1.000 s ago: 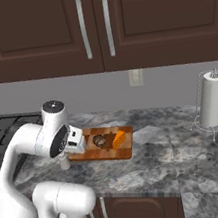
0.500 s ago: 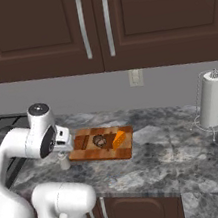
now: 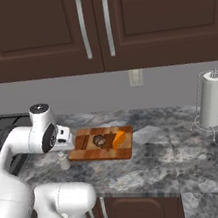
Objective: Retrieve the reheated potato from the microwave, then place the potato, cheese, and condiment on the cutting board.
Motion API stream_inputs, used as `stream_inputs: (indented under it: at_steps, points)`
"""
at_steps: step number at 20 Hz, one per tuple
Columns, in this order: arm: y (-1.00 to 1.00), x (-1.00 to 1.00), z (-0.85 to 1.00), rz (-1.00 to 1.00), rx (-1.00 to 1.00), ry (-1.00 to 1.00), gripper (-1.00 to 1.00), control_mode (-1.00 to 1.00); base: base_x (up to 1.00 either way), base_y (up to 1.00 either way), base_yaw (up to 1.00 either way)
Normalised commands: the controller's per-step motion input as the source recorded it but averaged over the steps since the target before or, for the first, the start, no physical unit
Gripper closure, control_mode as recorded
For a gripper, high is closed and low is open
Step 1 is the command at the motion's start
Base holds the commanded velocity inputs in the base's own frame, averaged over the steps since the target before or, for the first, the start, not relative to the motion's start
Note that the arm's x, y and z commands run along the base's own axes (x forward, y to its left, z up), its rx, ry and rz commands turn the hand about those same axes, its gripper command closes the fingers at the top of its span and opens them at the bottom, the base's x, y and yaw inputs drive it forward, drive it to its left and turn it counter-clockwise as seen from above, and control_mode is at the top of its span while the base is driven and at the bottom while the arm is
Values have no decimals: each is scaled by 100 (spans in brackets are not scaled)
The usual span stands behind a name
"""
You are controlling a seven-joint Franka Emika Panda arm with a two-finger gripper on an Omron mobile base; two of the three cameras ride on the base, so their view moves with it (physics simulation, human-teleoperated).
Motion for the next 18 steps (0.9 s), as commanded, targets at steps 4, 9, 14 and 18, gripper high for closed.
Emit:
stream_inputs:
  at_steps: [4,9,14,18]
  points:
    - [0,18,-35,0,0,7,-100,-100,0,0,0]
    - [0,22,-42,0,0,9,-100,-100,0,0,0]
    - [0,16,-37,0,0,5,-100,-100,0,0,0]
    - [0,20,-27,0,0,4,-100,-100,0,0,0]
